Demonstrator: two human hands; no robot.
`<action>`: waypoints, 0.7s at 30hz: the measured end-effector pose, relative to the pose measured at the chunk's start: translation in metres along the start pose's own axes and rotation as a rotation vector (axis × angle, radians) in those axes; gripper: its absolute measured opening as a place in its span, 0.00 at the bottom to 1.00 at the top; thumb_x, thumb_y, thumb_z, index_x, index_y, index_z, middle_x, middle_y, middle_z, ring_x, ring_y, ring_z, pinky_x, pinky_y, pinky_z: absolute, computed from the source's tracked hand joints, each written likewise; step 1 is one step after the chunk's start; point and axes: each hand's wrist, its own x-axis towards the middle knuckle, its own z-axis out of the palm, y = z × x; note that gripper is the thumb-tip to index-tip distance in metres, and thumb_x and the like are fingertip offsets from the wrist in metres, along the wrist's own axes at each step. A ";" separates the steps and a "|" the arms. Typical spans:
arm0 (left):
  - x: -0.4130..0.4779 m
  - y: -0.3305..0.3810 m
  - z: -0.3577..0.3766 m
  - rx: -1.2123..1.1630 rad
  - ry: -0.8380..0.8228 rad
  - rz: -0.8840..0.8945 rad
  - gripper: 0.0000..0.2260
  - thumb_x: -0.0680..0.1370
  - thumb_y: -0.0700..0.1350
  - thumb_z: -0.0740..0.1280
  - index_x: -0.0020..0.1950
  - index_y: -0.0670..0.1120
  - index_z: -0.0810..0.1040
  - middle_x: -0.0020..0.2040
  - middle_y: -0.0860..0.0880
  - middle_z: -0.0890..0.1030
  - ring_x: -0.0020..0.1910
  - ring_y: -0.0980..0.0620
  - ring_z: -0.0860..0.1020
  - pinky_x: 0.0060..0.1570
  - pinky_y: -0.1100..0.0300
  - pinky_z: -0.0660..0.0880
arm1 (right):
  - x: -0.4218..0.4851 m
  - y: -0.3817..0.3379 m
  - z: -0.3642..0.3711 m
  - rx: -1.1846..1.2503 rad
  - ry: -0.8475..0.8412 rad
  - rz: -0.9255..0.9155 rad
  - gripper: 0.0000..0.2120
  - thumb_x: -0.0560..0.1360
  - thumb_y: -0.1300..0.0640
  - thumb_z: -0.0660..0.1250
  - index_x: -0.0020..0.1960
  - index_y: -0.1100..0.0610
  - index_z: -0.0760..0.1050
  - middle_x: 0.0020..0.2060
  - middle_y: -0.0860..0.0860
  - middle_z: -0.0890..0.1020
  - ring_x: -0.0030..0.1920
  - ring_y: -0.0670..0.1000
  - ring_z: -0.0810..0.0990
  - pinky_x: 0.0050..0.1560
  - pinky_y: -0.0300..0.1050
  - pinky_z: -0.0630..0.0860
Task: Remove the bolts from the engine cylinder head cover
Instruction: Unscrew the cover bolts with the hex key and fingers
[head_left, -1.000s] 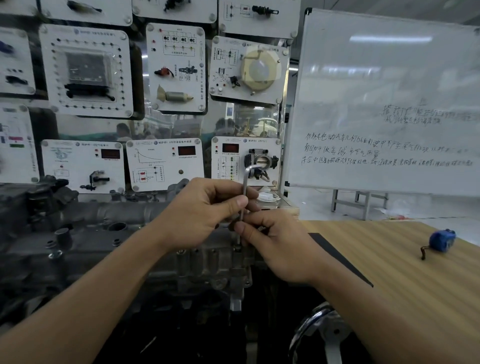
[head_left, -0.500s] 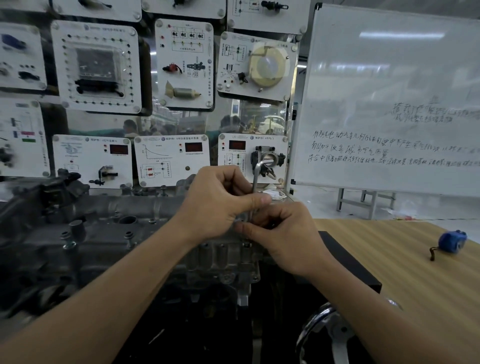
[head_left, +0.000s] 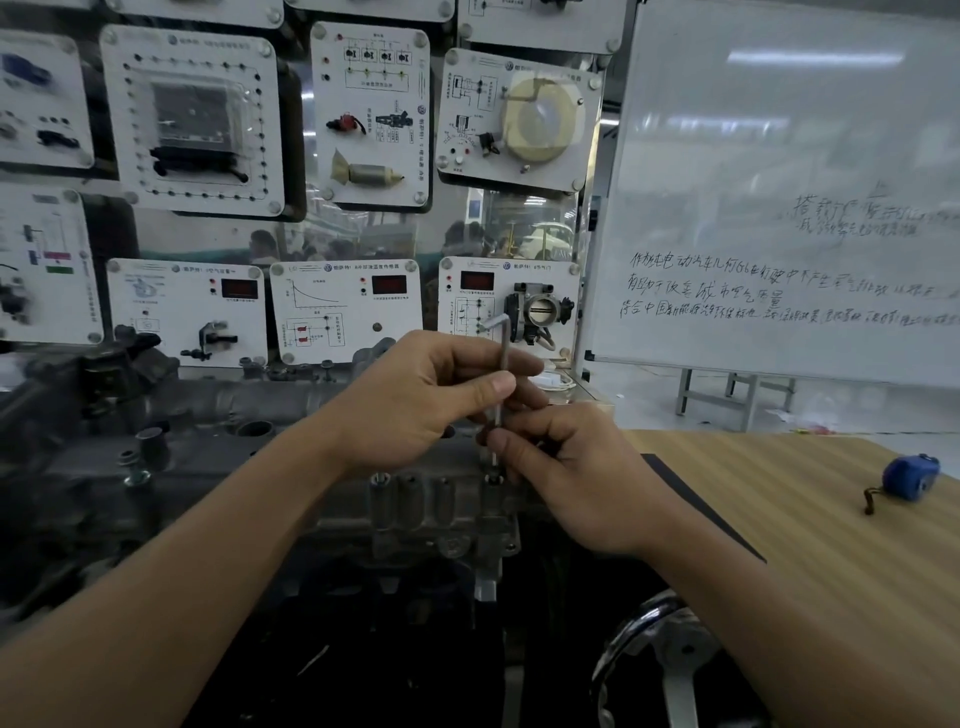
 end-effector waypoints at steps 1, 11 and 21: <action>0.000 0.001 -0.001 0.011 -0.003 0.003 0.11 0.80 0.37 0.63 0.60 0.43 0.80 0.50 0.48 0.86 0.52 0.55 0.84 0.50 0.64 0.78 | -0.001 0.000 0.000 -0.007 -0.010 0.000 0.13 0.81 0.56 0.65 0.40 0.56 0.82 0.29 0.55 0.78 0.27 0.44 0.72 0.28 0.36 0.68; 0.005 -0.001 0.005 0.045 0.192 0.049 0.07 0.71 0.44 0.73 0.47 0.43 0.84 0.40 0.47 0.87 0.43 0.51 0.86 0.44 0.64 0.80 | 0.003 0.003 -0.002 0.023 0.085 -0.027 0.11 0.75 0.51 0.73 0.36 0.54 0.82 0.27 0.53 0.78 0.27 0.44 0.72 0.31 0.38 0.68; 0.006 0.001 0.013 0.113 0.310 0.083 0.13 0.65 0.45 0.79 0.35 0.40 0.77 0.28 0.50 0.80 0.26 0.56 0.77 0.29 0.64 0.75 | 0.005 0.003 0.000 0.143 0.182 -0.008 0.05 0.70 0.57 0.78 0.39 0.57 0.84 0.32 0.52 0.85 0.32 0.53 0.83 0.34 0.47 0.79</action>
